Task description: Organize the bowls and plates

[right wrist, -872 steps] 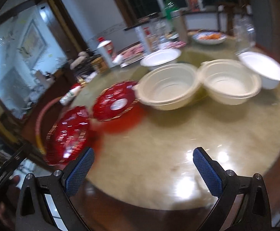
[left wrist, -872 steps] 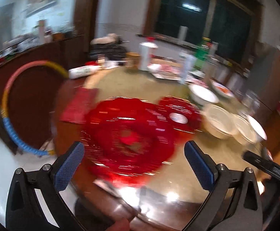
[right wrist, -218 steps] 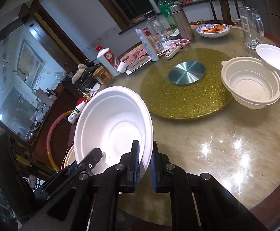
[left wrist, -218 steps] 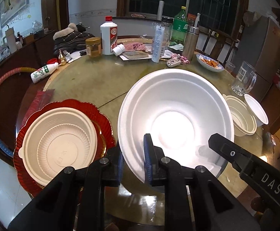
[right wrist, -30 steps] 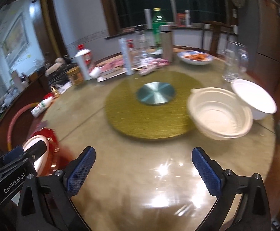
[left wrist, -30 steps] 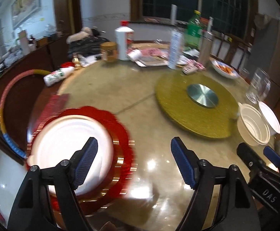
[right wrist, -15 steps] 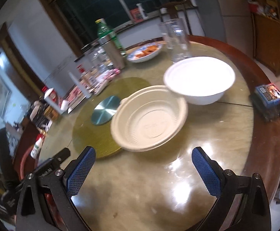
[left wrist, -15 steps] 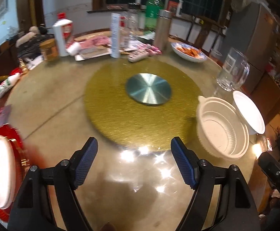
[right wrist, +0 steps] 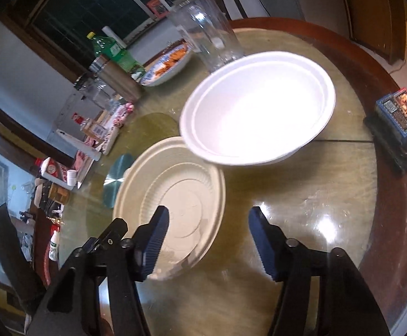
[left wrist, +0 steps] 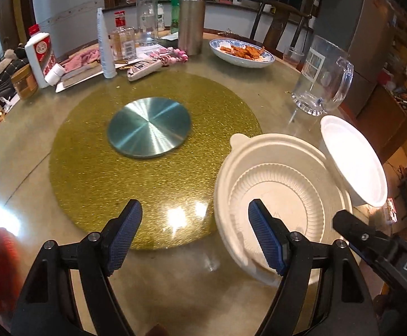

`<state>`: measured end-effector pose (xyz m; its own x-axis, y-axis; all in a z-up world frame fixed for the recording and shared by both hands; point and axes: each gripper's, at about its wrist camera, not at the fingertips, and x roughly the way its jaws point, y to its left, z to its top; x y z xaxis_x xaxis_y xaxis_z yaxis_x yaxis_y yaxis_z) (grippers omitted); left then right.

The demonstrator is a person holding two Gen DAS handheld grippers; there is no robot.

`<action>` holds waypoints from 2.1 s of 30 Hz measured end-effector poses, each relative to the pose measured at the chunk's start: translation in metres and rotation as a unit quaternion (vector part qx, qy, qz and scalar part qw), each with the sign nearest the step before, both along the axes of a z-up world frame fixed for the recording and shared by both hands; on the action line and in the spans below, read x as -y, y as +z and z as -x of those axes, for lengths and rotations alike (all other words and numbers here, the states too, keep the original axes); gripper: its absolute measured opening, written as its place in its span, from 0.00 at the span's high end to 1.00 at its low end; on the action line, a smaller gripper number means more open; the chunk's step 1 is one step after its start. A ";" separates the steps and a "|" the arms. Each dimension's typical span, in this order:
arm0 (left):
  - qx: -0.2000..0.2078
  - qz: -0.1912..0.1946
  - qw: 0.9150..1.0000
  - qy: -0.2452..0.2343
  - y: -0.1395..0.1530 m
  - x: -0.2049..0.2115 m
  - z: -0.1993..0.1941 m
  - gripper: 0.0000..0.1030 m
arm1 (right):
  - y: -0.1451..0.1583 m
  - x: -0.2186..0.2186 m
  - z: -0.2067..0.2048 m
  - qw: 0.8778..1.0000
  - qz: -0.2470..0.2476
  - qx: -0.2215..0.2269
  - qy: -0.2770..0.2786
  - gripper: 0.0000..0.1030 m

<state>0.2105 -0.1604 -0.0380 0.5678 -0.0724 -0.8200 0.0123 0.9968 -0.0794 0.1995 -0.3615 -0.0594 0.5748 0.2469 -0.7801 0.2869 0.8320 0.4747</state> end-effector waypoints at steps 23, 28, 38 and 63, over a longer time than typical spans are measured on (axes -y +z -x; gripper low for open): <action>0.007 -0.045 0.999 -0.015 -0.005 -0.020 0.030 0.84 | -0.002 -0.053 0.022 0.998 0.010 0.004 0.054 0.86; 0.017 -0.043 0.999 -0.013 0.001 -0.035 0.054 0.84 | 0.006 -0.069 0.042 0.997 0.025 0.015 0.067 0.88; 0.021 -0.030 0.999 0.003 0.001 -0.074 0.084 0.86 | 0.011 -0.108 0.072 0.994 0.049 0.023 0.094 0.88; 0.034 -0.010 0.999 0.029 0.007 -0.121 0.115 0.86 | 0.030 -0.159 0.097 0.987 0.084 0.049 0.126 0.88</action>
<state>0.0954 -0.0396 -0.0309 0.6256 -0.0217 -0.7799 -0.0413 0.9973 -0.0609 0.1025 -0.2024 -0.0297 0.5868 0.2639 -0.7655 0.0208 0.9402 0.3401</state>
